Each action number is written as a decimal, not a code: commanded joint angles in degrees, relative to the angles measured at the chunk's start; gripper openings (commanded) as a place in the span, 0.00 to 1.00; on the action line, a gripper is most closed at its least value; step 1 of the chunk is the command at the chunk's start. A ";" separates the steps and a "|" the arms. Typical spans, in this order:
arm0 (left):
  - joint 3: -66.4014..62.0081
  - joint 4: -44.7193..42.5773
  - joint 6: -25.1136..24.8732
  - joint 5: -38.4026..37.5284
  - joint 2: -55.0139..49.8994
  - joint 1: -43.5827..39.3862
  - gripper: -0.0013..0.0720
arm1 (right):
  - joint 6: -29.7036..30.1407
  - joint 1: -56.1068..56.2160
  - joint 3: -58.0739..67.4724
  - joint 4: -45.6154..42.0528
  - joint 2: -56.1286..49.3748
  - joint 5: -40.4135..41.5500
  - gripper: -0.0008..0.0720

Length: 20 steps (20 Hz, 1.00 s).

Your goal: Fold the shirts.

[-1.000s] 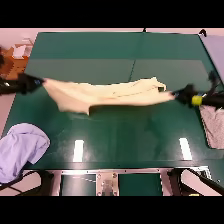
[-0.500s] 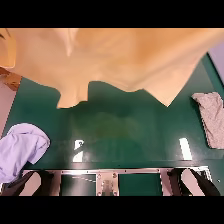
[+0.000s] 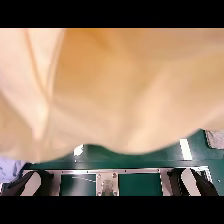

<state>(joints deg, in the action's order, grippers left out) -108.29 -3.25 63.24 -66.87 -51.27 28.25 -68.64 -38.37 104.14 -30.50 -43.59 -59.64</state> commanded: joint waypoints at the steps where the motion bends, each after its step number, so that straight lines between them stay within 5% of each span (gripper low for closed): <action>1: 6.95 -11.52 5.66 -3.76 -2.49 0.02 0.05 | 1.33 1.25 -13.27 2.51 -1.73 -0.33 0.04; 5: 26.08 -11.74 -1.18 -1.88 -10.25 -2.91 0.05 | 4.76 11.82 -31.91 2.43 -10.67 5.46 0.04; 9: 36.65 -14.82 -8.98 10.60 -26.69 -12.81 0.05 | 7.43 21.18 -38.84 2.51 -29.40 15.87 0.04; 15: 30.36 -9.73 -9.29 17.79 -48.39 -15.28 0.05 | 7.39 22.34 -28.63 10.99 -57.81 14.67 0.04; 20: 21.44 -8.33 -9.33 21.86 -51.30 -15.28 0.05 | 5.62 21.03 -13.55 13.57 -65.51 12.02 0.04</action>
<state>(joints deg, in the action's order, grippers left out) -82.37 -12.38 54.13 -47.97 -99.90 13.17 -61.95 -16.84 83.20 -18.92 -104.09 -46.50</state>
